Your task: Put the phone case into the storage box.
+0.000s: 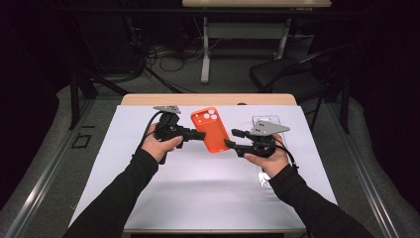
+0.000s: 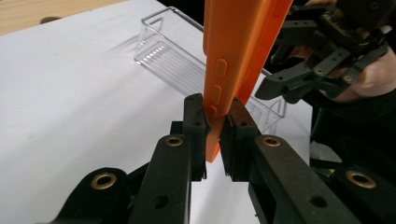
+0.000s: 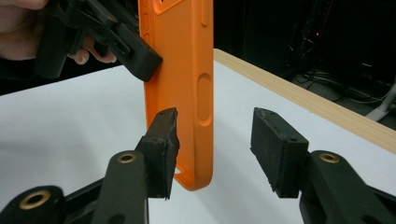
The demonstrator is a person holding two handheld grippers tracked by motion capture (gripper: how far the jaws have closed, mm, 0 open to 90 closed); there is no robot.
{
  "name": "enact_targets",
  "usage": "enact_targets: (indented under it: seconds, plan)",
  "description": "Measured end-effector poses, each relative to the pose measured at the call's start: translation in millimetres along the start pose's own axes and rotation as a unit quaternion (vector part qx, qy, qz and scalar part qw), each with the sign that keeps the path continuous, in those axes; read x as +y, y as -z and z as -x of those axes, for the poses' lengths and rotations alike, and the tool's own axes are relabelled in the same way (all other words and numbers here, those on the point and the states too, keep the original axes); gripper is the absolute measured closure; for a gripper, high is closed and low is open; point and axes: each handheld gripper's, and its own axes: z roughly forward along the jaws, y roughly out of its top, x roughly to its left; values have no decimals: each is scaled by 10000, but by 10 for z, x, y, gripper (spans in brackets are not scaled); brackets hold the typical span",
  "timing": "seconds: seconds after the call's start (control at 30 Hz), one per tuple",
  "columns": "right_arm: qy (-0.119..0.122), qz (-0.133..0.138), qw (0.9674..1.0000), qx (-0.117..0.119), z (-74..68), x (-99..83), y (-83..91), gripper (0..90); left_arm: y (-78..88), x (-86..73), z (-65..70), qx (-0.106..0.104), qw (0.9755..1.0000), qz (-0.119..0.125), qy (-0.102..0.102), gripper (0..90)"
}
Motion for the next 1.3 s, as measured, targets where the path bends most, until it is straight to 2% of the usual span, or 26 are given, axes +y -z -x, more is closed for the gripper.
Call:
enact_targets:
  seconds: [0.13,0.23,0.33,0.4,0.47,0.6,0.77,0.87,1.13,1.3]
  plan:
    - [128,-33,9999,-37,-15,21,18,515,11,10,20,184,9998,-95,-25,816]
    - [224,-117,9997,-72,-30,43,26,522,4,10,28,234,9996,-146,-18,816]
    - [238,-119,9996,-90,-37,56,31,527,-9,12,47,346,9991,-241,-27,816]
    - [225,-120,9996,-76,-37,59,31,531,-6,12,70,572,9979,-294,38,816]
    - [277,-146,9994,-112,-37,58,31,532,-8,12,70,552,9980,-302,86,816]
    - [341,-197,9991,-140,-36,57,33,538,-8,15,83,667,9972,-324,127,817]
    - [412,-260,9987,-155,-38,61,36,541,-27,19,105,851,9953,-459,99,816]
    - [479,-309,9982,-194,-43,66,39,540,-54,22,133,1040,9928,-599,53,817]
    - [662,-411,9965,-303,-43,111,47,540,-118,45,190,1204,9891,-847,37,817]
    - [761,-450,9954,-365,-52,152,48,540,-133,59,203,1271,9878,-881,167,818]
